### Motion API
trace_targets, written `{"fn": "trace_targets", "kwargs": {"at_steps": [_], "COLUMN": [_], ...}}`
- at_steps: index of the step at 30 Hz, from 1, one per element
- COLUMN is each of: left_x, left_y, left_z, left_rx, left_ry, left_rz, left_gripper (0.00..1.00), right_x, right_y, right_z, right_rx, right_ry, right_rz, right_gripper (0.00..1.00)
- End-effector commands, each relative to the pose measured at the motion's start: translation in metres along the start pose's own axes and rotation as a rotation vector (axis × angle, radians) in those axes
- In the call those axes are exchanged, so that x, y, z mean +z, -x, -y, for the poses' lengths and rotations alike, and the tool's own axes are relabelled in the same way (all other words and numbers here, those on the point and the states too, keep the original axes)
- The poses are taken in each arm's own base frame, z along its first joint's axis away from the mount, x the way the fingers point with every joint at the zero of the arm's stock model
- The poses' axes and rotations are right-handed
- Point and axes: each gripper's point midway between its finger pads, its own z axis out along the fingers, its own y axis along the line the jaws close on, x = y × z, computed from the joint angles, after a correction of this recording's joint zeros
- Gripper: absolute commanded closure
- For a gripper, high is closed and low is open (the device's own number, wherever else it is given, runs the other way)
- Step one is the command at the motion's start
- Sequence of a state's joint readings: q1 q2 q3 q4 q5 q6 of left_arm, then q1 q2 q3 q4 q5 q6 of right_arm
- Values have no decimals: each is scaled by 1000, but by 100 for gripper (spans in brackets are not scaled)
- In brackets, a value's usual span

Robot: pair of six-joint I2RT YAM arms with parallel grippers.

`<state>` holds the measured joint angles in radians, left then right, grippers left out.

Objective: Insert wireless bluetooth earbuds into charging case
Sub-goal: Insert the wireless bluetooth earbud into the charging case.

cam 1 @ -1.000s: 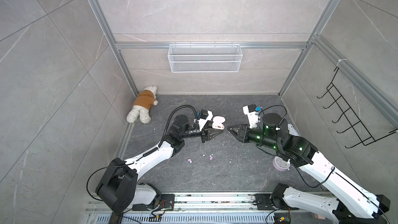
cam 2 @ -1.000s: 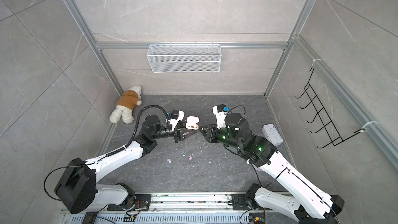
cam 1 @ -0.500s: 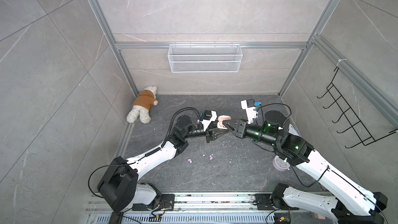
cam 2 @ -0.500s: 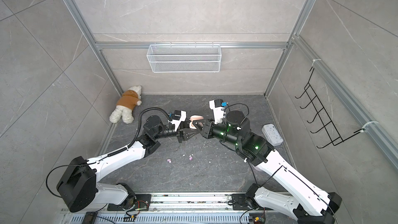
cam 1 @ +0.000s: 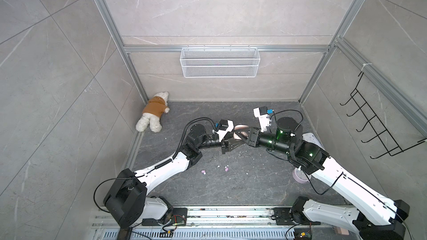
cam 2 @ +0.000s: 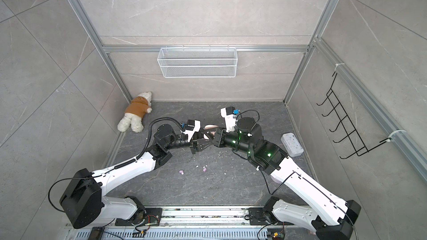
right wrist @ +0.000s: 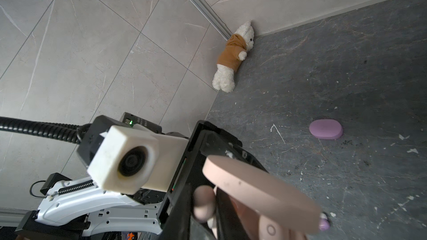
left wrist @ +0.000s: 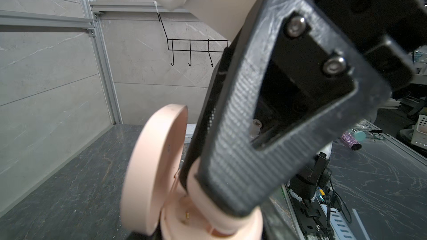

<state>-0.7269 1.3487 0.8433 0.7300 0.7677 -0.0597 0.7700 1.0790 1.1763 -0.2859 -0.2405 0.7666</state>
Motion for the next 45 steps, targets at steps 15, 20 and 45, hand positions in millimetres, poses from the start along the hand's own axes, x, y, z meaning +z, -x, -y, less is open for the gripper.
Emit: {"fn": "trace_targets", "kwargs": {"at_steps": [15,20,45], "left_x": [-5,-7,-13], "left_y": [36,37,27], "left_z": [8,8,-13], "left_rx": [125,132,126], "left_ry": [1,12,97], "left_rz": [70,67,54], "left_gripper": [80,80,81], "right_x": [2,0,-27], "right_y": [-1,-3,8], "right_z": [-9,-4,-13], "right_rx": [-9,-7,-43], "right_ry": [4,-24,-96], "right_rz": [-42,-52,-60], "right_gripper": [74,74,55]}}
